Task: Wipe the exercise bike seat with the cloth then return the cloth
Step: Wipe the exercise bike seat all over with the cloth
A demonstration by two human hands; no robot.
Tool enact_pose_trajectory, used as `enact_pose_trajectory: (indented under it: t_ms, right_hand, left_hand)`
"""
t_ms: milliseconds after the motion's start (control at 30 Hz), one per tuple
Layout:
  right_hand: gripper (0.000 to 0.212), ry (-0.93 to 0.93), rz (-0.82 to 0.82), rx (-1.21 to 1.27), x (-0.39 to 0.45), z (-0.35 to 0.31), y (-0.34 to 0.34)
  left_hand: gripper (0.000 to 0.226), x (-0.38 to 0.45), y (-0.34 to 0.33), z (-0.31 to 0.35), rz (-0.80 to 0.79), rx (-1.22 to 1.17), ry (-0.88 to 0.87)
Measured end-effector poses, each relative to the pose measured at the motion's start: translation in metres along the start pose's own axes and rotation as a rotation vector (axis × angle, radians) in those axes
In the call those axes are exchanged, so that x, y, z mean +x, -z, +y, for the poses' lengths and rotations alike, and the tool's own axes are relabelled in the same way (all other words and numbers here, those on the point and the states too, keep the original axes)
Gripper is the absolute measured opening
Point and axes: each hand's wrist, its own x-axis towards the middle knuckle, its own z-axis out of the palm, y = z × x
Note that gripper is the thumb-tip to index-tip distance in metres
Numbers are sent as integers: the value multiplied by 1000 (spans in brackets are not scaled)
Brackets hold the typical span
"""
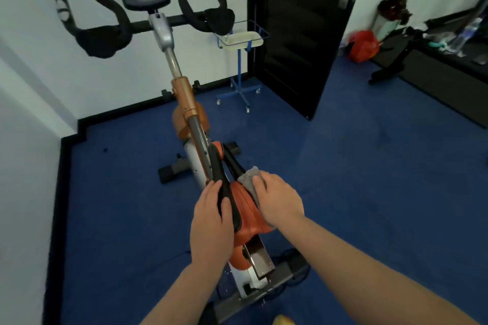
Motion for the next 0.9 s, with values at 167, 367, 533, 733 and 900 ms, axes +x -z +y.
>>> enact_pose_trajectory:
  t_ms: [167, 367, 533, 733, 900]
  right_hand:
    - [33, -42, 71, 53, -5, 0, 0]
    - [14, -32, 96, 245, -14, -1, 4]
    - [45, -42, 14, 245, -38, 5, 11]
    - [24, -42, 147, 152, -37, 10, 31]
    - [21, 23, 100, 11, -41, 18, 59]
  left_hand:
    - [47, -12, 1, 4, -34, 54, 10]
    - [48, -14, 5, 5, -61, 126, 7]
    - [50, -14, 11, 2, -125, 86, -11]
    - [55, -8, 16, 1, -213, 22, -16]
    - [48, -3, 28, 13, -223, 173, -48]
